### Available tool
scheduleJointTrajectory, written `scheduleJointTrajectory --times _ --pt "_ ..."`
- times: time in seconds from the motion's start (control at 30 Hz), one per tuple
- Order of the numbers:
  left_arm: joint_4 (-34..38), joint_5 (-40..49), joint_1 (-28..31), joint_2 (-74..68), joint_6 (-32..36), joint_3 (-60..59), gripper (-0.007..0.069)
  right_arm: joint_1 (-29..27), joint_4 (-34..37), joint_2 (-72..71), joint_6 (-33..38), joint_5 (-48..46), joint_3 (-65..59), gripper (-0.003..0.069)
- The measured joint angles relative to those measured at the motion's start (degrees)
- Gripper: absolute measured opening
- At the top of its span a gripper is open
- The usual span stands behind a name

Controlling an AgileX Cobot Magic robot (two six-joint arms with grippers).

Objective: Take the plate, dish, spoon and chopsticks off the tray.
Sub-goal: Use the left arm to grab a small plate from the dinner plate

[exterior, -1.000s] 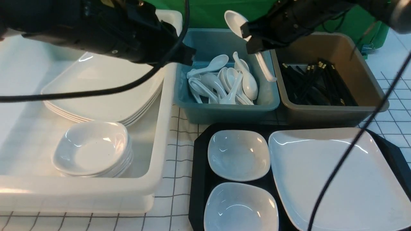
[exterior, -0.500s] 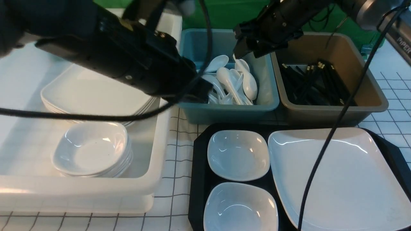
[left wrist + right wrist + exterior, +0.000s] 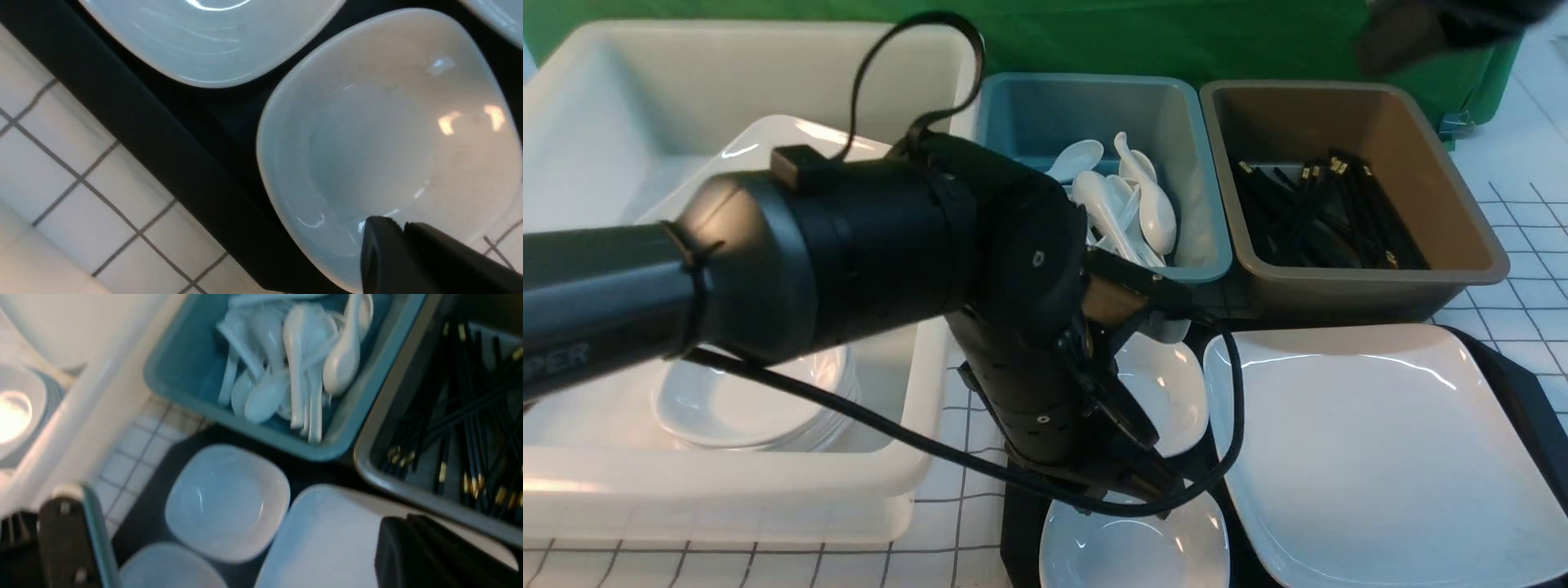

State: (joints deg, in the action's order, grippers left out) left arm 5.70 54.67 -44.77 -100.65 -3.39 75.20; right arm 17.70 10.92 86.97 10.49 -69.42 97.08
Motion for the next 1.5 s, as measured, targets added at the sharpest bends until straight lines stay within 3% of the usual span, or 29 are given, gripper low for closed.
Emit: scheduleJointTrajectory --times 0.37,0.57,0.87,1.13,1.23,1.33,1.4,1.5 --pt "-4.26 -8.74 0.00 -3.21 0.00 0.00 0.0433 0.00 0.04 -30.10 0.18 12.53 -41.84 0.0010" --pt "-4.65 -9.97 0.20 -6.52 -0.22 0.00 0.0502 0.00 2.26 -41.52 3.02 14.74 -52.32 0.0010" --pt "-5.70 -10.34 1.04 -9.57 -1.08 0.00 0.0503 0.00 3.90 -46.48 4.31 15.70 -53.33 0.0010" --pt "-2.35 -11.12 1.76 -11.59 -1.54 0.31 0.0479 0.00 4.39 -46.48 4.51 17.33 -53.33 0.0010" --pt "-1.21 -10.12 1.81 -12.22 -1.54 0.31 0.0379 0.00 4.50 -46.48 4.51 18.63 -53.33 0.0010" --pt "-0.88 -8.93 1.81 -12.65 -1.54 0.40 0.0233 0.00 4.51 -46.48 4.51 19.15 -53.33 0.0010" --pt "-0.10 -8.44 1.81 -12.16 -1.54 0.49 0.0183 0.00 4.51 -46.48 4.51 19.26 -53.33 0.0010" --pt "0.23 -7.99 1.81 -11.54 -1.64 0.49 0.0172 0.00 4.51 -46.48 4.51 19.26 -53.33 0.0010"
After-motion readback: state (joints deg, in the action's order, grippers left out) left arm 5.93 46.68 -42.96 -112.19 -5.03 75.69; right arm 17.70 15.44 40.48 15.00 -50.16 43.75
